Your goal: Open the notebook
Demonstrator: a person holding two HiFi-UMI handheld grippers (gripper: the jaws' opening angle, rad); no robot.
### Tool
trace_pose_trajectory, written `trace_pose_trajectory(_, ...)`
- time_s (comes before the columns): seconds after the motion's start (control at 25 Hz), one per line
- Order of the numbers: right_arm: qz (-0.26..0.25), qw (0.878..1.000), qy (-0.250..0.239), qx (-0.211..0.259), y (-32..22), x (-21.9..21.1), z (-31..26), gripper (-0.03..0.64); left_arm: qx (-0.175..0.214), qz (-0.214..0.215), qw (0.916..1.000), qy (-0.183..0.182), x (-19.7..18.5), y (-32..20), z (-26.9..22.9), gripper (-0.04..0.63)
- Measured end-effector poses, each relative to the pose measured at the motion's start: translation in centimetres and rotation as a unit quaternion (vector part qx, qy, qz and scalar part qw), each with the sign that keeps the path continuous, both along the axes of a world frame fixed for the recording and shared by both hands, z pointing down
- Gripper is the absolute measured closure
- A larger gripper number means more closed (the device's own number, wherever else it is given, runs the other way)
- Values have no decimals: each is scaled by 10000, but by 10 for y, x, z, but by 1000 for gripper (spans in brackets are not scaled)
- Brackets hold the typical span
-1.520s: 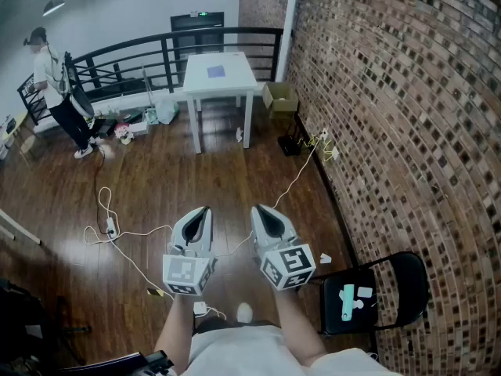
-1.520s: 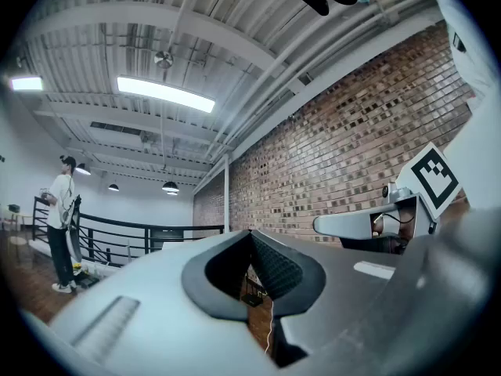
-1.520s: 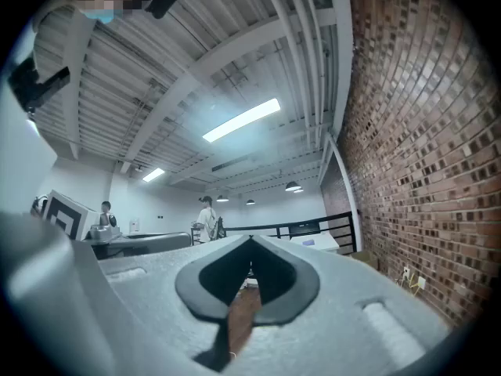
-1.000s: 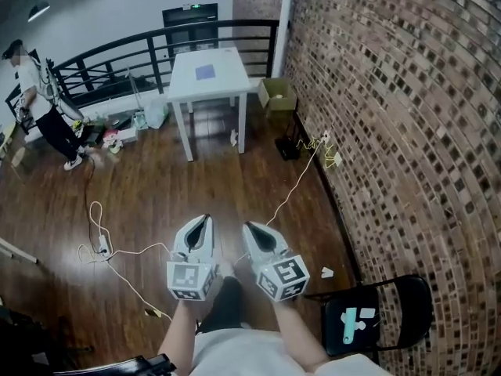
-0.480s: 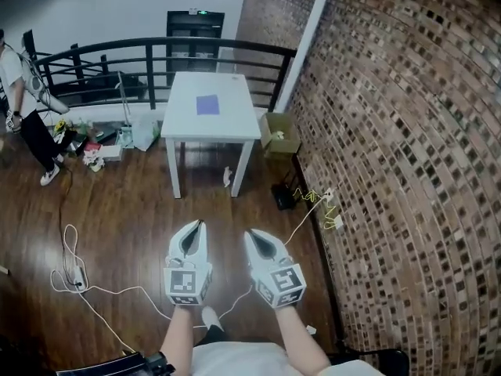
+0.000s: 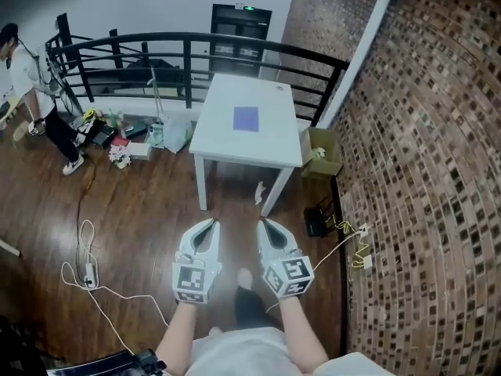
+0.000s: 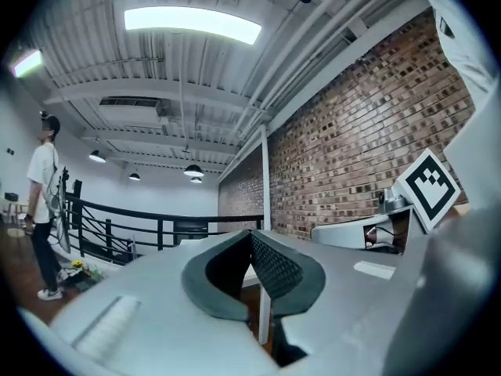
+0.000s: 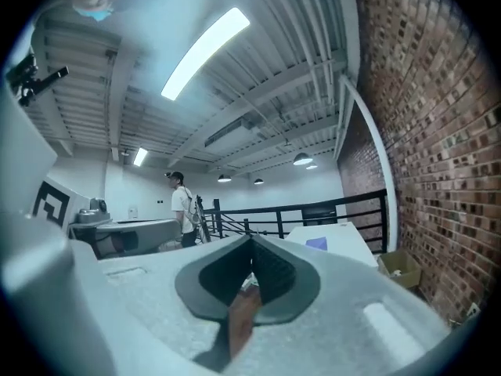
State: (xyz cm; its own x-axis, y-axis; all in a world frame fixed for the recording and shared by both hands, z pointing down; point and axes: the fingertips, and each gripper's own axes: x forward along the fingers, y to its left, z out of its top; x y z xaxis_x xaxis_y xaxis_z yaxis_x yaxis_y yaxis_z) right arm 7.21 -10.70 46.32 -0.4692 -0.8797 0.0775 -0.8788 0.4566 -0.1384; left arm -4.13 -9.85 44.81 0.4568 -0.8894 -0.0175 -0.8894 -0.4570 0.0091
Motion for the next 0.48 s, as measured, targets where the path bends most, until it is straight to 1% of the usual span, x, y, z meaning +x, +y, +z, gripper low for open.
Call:
trace_pose_trajectory(0.16, -171, 9998, -88, 32, -106, 23, -2, 630, -37, -105, 9999, 28, 19, -101, 1, 580)
trace_pose_trajectory(0.24, -305, 9995, -95, 24, -158, 33, -6, 625, -34, -86, 9999, -59, 33, -148, -3, 580)
trace_pose_trajectory(0.28, -363, 9993, -119, -11, -183, 38, -6, 611, -33, -82, 9999, -101, 38, -171, -6, 580)
trace_pose_trajectory(0.36, -410, 9989, -176, -145, -231, 51, -2, 568, -47, -110, 9998, -139, 46, -212, -10, 580)
trace_pose_trajectory(0.48, -377, 9981, -217, -440, -292, 65, 16, 562, -129, -206, 9995, -189, 48, -267, -7, 580)
